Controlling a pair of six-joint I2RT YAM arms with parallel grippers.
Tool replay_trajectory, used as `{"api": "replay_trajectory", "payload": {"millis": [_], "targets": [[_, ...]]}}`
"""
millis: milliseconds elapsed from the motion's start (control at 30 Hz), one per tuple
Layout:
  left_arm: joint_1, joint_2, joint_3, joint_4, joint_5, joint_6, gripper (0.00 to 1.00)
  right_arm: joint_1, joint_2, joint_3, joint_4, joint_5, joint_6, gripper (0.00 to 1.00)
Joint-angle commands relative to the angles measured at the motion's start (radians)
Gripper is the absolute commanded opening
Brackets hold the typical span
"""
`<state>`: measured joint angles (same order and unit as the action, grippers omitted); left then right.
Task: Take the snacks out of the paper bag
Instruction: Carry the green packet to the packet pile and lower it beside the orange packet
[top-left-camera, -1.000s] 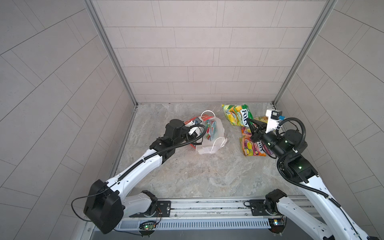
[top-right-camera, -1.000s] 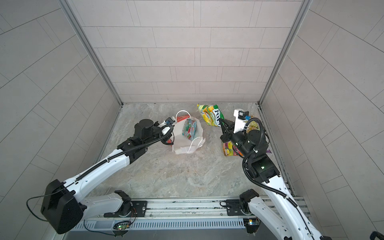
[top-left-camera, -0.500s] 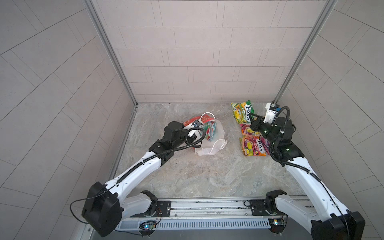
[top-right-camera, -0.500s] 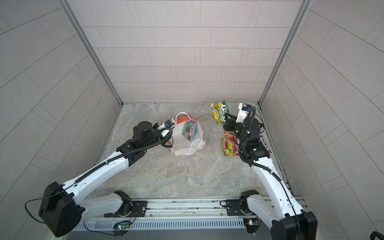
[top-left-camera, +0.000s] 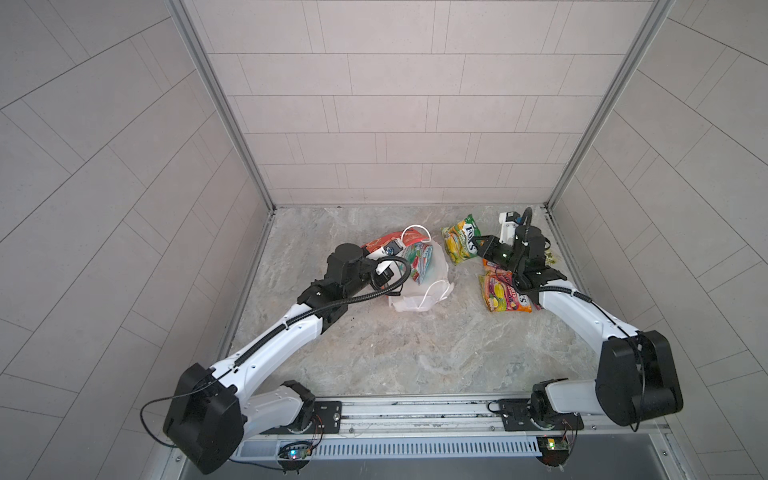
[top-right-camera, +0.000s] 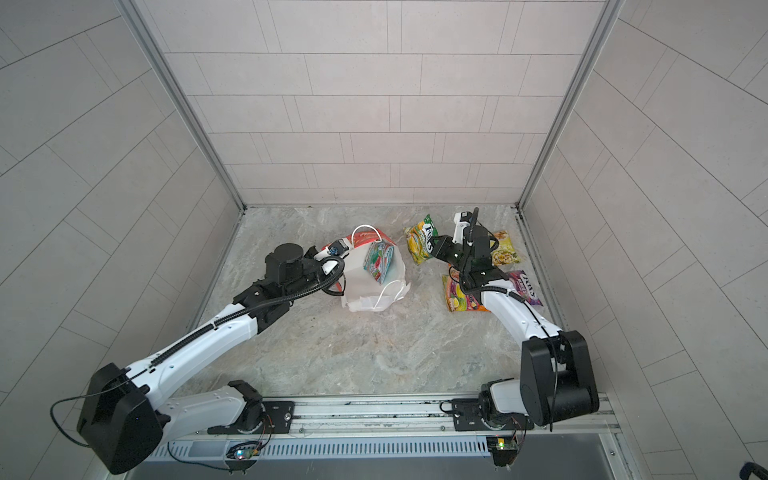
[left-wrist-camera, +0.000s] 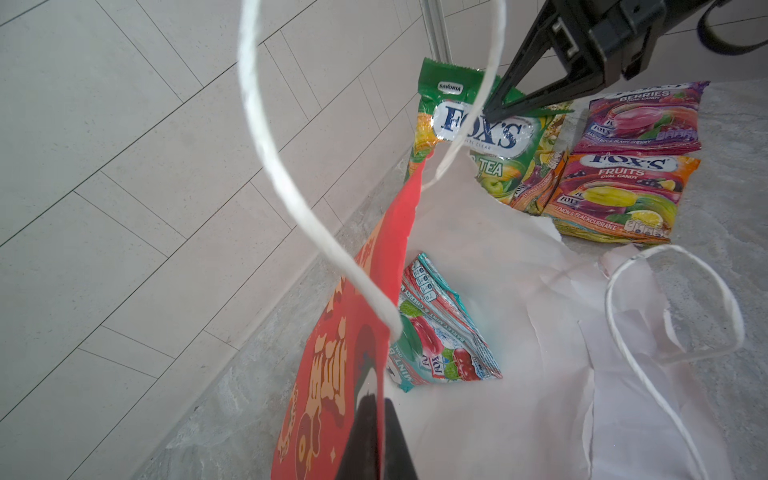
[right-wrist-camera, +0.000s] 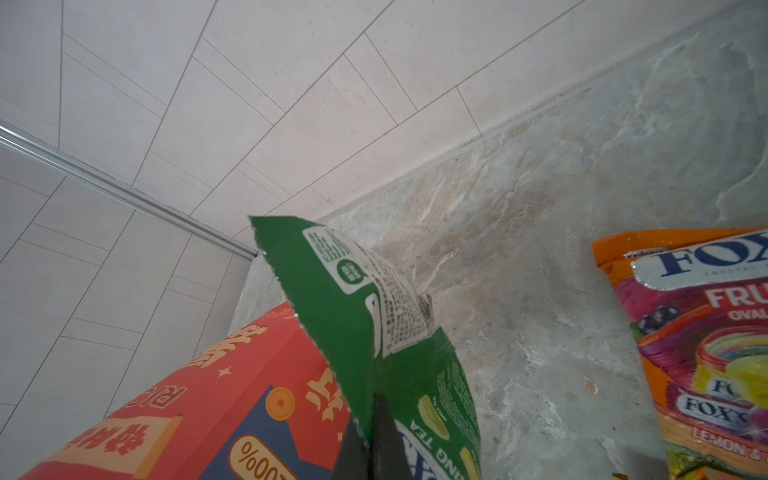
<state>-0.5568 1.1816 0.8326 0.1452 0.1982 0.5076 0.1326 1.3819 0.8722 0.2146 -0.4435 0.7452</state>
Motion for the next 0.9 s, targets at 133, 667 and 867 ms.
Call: {"api": "replay_trajectory", "payload": {"millis": [133, 667, 867], "targets": [[0.004, 0.015, -0.001, 0.059, 0.019, 0.018, 0.0, 0.003, 0.121, 0.062, 0.123, -0.03, 0.088, 0.0], [0.005, 0.011, -0.002, 0.062, 0.029, 0.011, 0.0, 0.014, 0.267, 0.132, 0.01, 0.029, 0.054, 0.0], [0.005, 0.018, 0.0, 0.065, 0.034, 0.004, 0.0, 0.016, 0.272, 0.148, -0.068, 0.097, -0.002, 0.02]]}}
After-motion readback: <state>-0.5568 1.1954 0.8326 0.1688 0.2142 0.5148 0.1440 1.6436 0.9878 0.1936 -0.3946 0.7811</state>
